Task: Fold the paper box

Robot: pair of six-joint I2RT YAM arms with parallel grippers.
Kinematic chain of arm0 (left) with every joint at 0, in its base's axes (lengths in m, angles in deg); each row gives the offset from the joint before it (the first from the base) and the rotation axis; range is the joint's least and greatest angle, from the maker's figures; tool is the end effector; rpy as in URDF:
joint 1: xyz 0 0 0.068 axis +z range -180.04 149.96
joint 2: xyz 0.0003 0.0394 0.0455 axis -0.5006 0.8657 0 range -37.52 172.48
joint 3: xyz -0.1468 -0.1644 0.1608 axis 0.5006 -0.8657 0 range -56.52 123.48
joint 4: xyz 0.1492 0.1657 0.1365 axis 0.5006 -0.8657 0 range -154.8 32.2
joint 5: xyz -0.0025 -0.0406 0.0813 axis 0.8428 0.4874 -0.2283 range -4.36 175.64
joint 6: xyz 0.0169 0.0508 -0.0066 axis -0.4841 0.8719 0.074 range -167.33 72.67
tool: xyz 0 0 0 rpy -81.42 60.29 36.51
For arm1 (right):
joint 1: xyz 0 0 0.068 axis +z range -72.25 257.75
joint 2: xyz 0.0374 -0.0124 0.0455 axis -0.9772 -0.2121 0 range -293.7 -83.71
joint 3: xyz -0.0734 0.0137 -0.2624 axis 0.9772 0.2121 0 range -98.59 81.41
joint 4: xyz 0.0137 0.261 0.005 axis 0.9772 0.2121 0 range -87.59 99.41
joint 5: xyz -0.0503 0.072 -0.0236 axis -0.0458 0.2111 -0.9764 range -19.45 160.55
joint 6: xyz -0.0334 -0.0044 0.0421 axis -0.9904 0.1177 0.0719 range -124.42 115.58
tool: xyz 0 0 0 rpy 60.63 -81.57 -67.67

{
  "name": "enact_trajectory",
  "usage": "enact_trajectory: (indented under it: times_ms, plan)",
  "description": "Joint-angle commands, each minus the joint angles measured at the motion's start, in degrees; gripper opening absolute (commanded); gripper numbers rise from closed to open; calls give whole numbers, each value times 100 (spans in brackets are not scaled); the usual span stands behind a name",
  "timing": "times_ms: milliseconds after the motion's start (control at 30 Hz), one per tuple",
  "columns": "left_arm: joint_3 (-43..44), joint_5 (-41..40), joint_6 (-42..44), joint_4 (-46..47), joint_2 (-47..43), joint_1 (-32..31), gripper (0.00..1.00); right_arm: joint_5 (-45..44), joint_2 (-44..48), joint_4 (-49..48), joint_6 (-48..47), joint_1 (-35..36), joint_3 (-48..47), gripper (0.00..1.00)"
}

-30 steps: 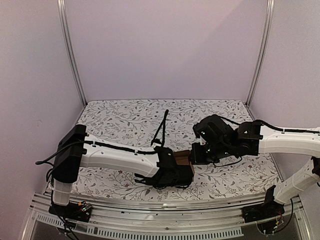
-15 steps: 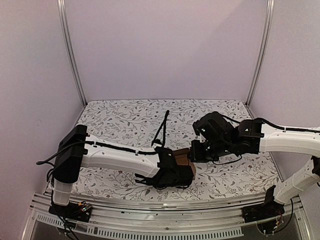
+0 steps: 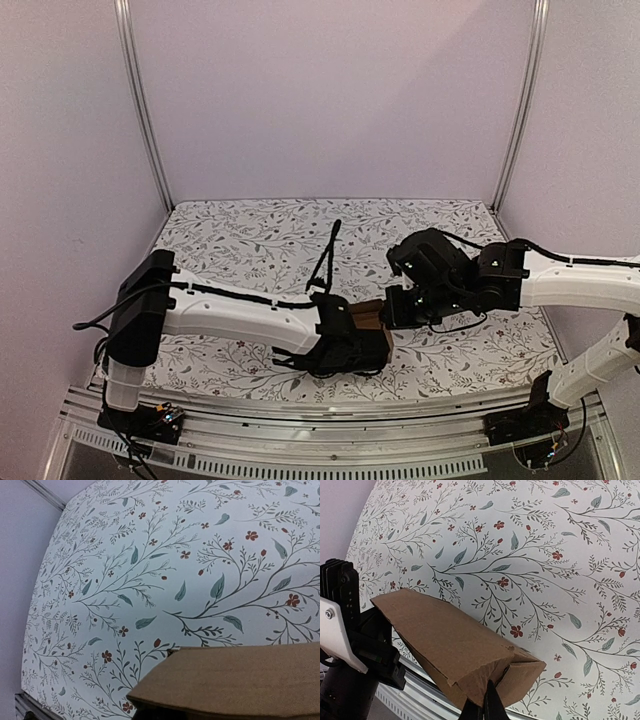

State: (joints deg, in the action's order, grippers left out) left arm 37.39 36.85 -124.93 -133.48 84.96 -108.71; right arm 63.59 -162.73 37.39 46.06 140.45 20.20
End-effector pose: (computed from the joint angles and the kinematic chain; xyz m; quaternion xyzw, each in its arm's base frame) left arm 0.1012 -0.3689 0.1773 0.0597 0.9032 0.1949 0.3779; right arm 0.1358 0.2535 0.2677 -0.0814 0.9427 0.2341 0.2234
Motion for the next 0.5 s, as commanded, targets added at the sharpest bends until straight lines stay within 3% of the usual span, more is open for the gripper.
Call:
enact_trajectory:
  times_ms: [0,467]
  plan:
    - [-270,1199,118,1285,265,25,0,405,81,-405,-295,94,548,0]
    - [-246,1505,420,1695,265,114,0,274,41,-2063,-205,107,1863,0]
